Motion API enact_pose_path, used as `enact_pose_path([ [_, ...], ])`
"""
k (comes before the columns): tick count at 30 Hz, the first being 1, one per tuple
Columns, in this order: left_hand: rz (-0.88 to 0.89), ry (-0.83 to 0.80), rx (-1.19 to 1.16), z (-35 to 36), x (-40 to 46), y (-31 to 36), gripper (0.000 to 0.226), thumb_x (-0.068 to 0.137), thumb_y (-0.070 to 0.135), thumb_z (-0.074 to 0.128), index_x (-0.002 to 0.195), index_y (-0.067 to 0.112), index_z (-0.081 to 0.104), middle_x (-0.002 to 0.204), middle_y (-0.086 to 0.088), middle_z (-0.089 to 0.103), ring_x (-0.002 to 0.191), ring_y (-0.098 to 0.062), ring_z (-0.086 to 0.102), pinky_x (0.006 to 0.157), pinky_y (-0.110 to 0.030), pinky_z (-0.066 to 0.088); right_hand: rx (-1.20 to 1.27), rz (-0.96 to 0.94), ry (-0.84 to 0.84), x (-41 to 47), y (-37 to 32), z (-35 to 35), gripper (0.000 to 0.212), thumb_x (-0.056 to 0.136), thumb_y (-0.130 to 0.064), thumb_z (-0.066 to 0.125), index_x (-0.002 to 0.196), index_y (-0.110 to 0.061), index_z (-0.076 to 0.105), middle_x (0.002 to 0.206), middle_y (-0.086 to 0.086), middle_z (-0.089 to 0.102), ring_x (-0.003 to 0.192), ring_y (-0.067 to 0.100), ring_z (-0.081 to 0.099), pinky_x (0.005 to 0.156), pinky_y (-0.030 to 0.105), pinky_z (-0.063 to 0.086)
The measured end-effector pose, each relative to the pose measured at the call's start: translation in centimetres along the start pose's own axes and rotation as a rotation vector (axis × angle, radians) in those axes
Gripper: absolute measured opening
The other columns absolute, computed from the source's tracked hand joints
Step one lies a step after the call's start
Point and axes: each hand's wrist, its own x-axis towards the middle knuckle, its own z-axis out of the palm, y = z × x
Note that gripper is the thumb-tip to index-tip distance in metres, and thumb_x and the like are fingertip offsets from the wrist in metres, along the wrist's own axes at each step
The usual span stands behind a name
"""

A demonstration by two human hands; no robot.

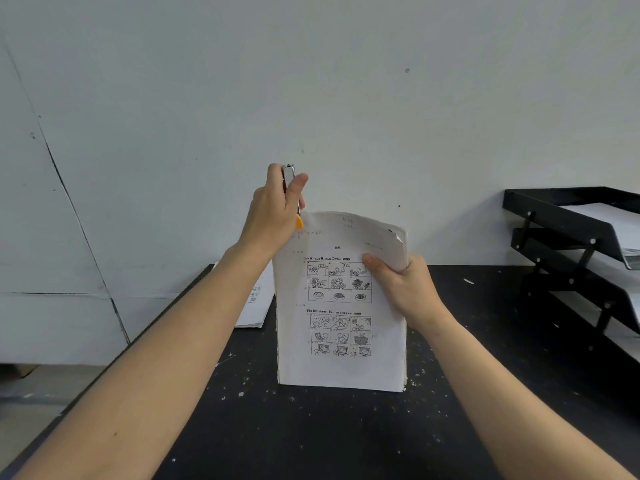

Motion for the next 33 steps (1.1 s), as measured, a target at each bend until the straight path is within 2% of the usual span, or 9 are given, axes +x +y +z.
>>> enact_pose_path([
  [3, -0.011, 0.027, 0.005, 0.4, -0.4, 0.0, 0.033, 0.108, 0.047, 0.033, 0.1, 0.016, 0.038, 0.081, 0.0, 0.067, 0.059, -0.017, 0.059, 0.06, -0.033, 0.044, -0.009, -0.005, 0.005, 0.0, 0.0, 0.2, 0.028, 0.097, -0.024, 0.073, 0.092, 0.004, 0.074, 0.095, 0.019, 0.079, 0.092, 0.038, 0.077, 0.082, 0.063, 0.059],
  [5, -0.02, 0.064, 0.019, 0.7, -0.6, -0.1, 0.029, 0.108, 0.046, 0.03, 0.1, 0.019, 0.037, 0.081, 0.002, 0.067, 0.062, -0.021, 0.06, 0.065, -0.036, 0.046, -0.024, -0.014, 0.01, 0.0, 0.0, 0.3, 0.03, 0.097, -0.024, 0.073, 0.089, 0.006, 0.071, 0.094, 0.022, 0.077, 0.085, 0.032, 0.076, 0.08, 0.064, 0.059],
  [10, -0.01, 0.195, 0.058, 1.0, -1.1, 0.0, 0.025, 0.109, 0.041, 0.031, 0.099, 0.02, 0.038, 0.075, 0.004, 0.066, 0.065, -0.014, 0.06, 0.063, -0.033, 0.037, 0.002, -0.016, -0.003, -0.2, -0.2, 0.4, 0.028, 0.098, -0.022, 0.072, 0.09, 0.005, 0.073, 0.094, 0.019, 0.079, 0.091, 0.041, 0.075, 0.082, 0.063, 0.06],
  [17, -0.018, 0.248, 0.041, 1.1, -0.8, 0.3, 0.032, 0.109, 0.041, 0.033, 0.095, 0.013, 0.041, 0.065, 0.006, 0.063, 0.063, -0.018, 0.061, 0.062, -0.032, 0.034, 0.028, -0.002, -0.031, -0.2, -0.4, 0.4, 0.024, 0.098, -0.019, 0.071, 0.095, 0.004, 0.074, 0.096, 0.016, 0.08, 0.092, 0.038, 0.077, 0.083, 0.061, 0.061],
  [19, -0.033, 0.255, 0.044, 1.1, -0.6, 0.4, 0.034, 0.109, 0.04, 0.033, 0.099, 0.01, 0.045, 0.065, 0.004, 0.064, 0.063, -0.017, 0.06, 0.062, -0.032, 0.034, 0.026, 0.003, -0.039, -0.2, -0.5, 0.3, 0.024, 0.098, -0.019, 0.07, 0.097, 0.004, 0.074, 0.097, 0.017, 0.08, 0.093, 0.038, 0.077, 0.084, 0.06, 0.061],
  [21, -0.04, 0.26, 0.05, 1.0, -0.5, 0.5, 0.036, 0.109, 0.04, 0.033, 0.102, 0.009, 0.048, 0.065, -0.001, 0.065, 0.065, -0.023, 0.061, 0.064, -0.035, 0.039, 0.024, 0.005, -0.038, -0.2, -0.6, 0.4, 0.024, 0.098, -0.02, 0.071, 0.097, 0.004, 0.075, 0.097, 0.017, 0.08, 0.093, 0.038, 0.077, 0.084, 0.06, 0.06],
  [24, -0.02, 0.275, 0.056, 0.9, -0.5, 0.5, 0.04, 0.108, 0.042, 0.031, 0.1, 0.007, 0.047, 0.064, -0.009, 0.066, 0.065, -0.031, 0.063, 0.066, -0.043, 0.047, 0.016, 0.011, -0.039, -0.2, -0.6, 0.4, 0.025, 0.098, -0.021, 0.071, 0.096, 0.004, 0.074, 0.097, 0.017, 0.08, 0.093, 0.039, 0.076, 0.084, 0.061, 0.06],
  [27, -0.011, 0.286, 0.058, 1.0, -0.5, 0.4, 0.047, 0.104, 0.048, 0.027, 0.098, 0.005, 0.046, 0.065, -0.015, 0.064, 0.064, -0.036, 0.062, 0.065, -0.051, 0.048, 0.02, 0.013, -0.04, -0.2, -0.6, 0.4, 0.024, 0.098, -0.02, 0.07, 0.097, 0.003, 0.074, 0.097, 0.016, 0.08, 0.093, 0.038, 0.077, 0.085, 0.06, 0.061],
  [33, -0.002, 0.281, 0.058, 1.2, -0.5, 0.6, 0.042, 0.106, 0.043, 0.027, 0.098, 0.006, 0.044, 0.068, -0.015, 0.062, 0.065, -0.037, 0.062, 0.065, -0.05, 0.048, 0.024, 0.015, -0.041, -0.4, -0.6, 0.4, 0.026, 0.098, -0.021, 0.07, 0.097, 0.005, 0.074, 0.098, 0.018, 0.079, 0.093, 0.039, 0.076, 0.084, 0.061, 0.06],
])
